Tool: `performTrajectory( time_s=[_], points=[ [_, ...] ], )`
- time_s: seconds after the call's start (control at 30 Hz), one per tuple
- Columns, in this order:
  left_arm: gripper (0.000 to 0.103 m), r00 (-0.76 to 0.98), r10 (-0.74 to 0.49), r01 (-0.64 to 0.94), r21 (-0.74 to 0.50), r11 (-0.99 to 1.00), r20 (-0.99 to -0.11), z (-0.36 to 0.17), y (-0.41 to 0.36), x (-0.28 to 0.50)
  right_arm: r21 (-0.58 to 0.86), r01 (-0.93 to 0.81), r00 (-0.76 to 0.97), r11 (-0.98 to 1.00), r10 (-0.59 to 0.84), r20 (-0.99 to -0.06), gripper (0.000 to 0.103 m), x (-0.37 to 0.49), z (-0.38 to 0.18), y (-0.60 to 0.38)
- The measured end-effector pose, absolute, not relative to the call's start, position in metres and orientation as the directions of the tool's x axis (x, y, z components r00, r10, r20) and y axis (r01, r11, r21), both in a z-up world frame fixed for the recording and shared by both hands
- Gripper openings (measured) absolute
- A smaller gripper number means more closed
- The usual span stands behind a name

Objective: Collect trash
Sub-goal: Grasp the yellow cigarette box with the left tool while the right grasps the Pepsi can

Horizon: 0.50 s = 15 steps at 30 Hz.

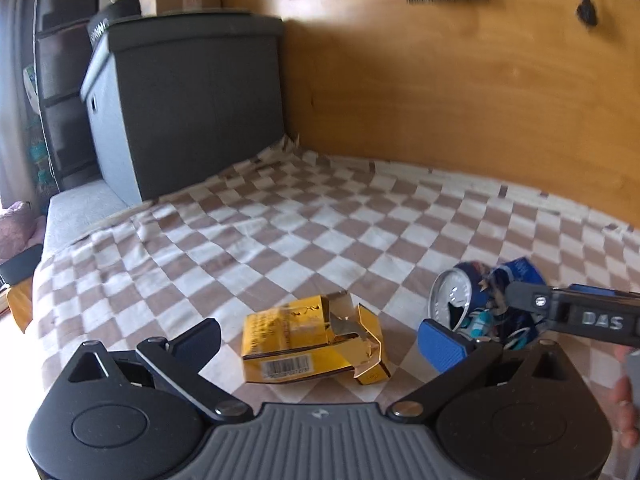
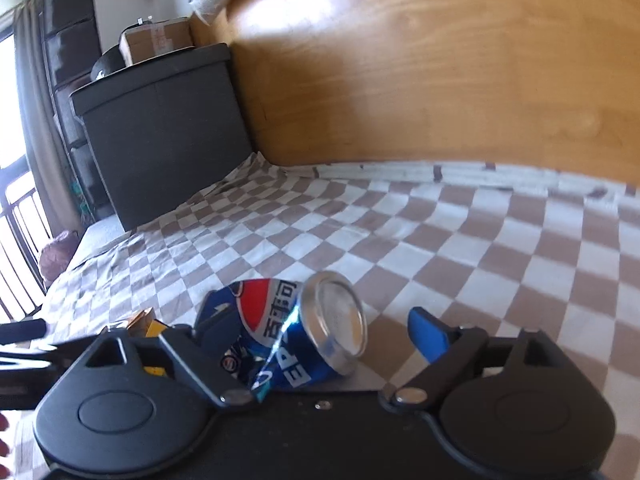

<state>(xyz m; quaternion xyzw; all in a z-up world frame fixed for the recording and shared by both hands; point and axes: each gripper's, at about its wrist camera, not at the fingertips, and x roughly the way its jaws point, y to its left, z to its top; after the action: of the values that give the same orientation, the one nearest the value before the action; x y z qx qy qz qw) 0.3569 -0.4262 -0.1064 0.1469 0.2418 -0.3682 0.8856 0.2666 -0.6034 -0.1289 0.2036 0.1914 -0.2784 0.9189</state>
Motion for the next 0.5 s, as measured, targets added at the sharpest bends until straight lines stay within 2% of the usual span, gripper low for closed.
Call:
performTrajectory(
  time_s=[0.2,0.3,0.37,0.5],
  points=[
    [0.103,0.619,-0.524,0.707,0.124,0.696,-0.585,-0.121,-0.448,0.372,0.332,0.579,0.788,0.745,-0.407,-0.461,0.087,0.27,-0.139,-0.607],
    [0.103,0.636,-0.486,0.679,0.136,0.722,-0.599,-0.126,-0.452,0.382,0.332,0.58,0.786,0.744,-0.406,-0.466,0.073,0.271,-0.14,-0.608],
    [0.103,0.63,-0.482,0.665,0.103,0.74,-0.609,-0.128,-0.452,0.389,0.341,0.58,0.787,0.739,-0.403,-0.466,0.06,0.269,-0.139,-0.609],
    [0.103,0.619,-0.472,0.66,0.091,0.745,-0.627,-0.133,-0.457,0.396,0.344,0.571,0.792,0.746,-0.39,-0.469,0.05,0.267,-0.138,-0.608]
  ],
)
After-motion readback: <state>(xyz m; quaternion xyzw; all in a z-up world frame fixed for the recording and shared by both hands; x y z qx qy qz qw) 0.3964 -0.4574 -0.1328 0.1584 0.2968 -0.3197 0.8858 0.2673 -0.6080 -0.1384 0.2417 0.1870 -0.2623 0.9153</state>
